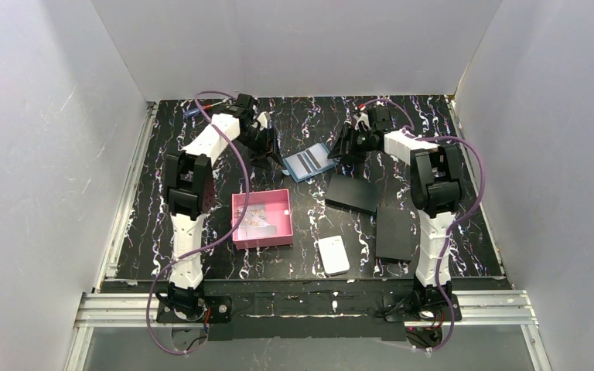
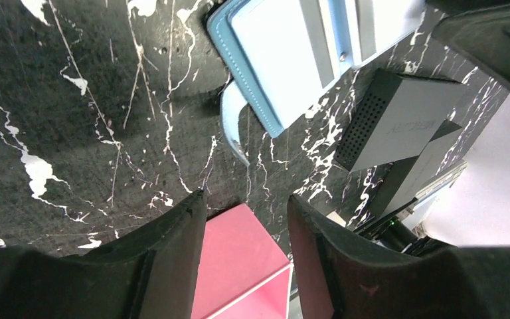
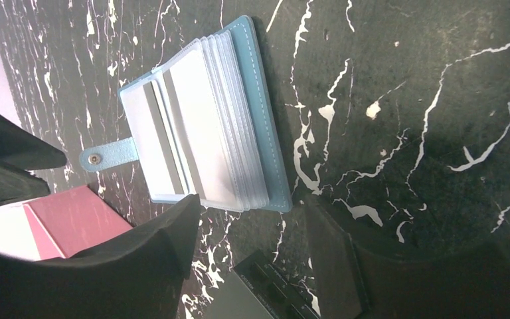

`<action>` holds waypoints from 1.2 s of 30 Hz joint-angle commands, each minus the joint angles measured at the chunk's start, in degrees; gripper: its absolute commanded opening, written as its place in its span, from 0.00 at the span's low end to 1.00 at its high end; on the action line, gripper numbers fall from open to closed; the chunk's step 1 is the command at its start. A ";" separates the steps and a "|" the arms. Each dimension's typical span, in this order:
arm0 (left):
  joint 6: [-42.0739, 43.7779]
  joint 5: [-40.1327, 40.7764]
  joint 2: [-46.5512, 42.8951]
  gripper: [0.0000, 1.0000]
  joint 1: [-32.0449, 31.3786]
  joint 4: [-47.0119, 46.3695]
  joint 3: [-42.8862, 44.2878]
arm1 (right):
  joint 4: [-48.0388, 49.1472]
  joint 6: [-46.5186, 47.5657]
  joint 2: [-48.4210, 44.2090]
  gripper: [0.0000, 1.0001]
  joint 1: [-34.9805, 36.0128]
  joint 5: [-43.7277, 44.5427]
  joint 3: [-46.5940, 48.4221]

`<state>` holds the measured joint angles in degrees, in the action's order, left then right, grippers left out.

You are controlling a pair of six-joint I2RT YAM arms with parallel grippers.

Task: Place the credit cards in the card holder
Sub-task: Insert the credit card into the card holder, then close the card holder at the center of the board.

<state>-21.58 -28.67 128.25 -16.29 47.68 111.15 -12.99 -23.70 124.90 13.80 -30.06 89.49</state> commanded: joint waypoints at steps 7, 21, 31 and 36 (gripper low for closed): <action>0.40 -2.77 2.08 0.45 -0.04 1.54 -1.67 | 11.04 -8.22 2.08 0.61 -0.62 -9.73 -4.02; -1.46 -4.26 6.57 0.11 -0.16 -2.46 -1.38 | 48.83 -35.51 2.89 0.48 -0.26 -16.89 -14.15; -1.83 -4.63 7.57 0.06 -0.58 -2.90 -0.20 | 57.67 -43.26 5.68 0.47 4.97 -16.63 -9.77; -1.21 -2.94 0.55 0.21 0.05 -4.17 -6.28 | 45.84 -34.80 6.12 0.48 8.70 -13.39 -4.60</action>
<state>-23.70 -33.12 136.33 -16.62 43.70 109.23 37.98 -63.70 130.50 19.35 -45.01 79.48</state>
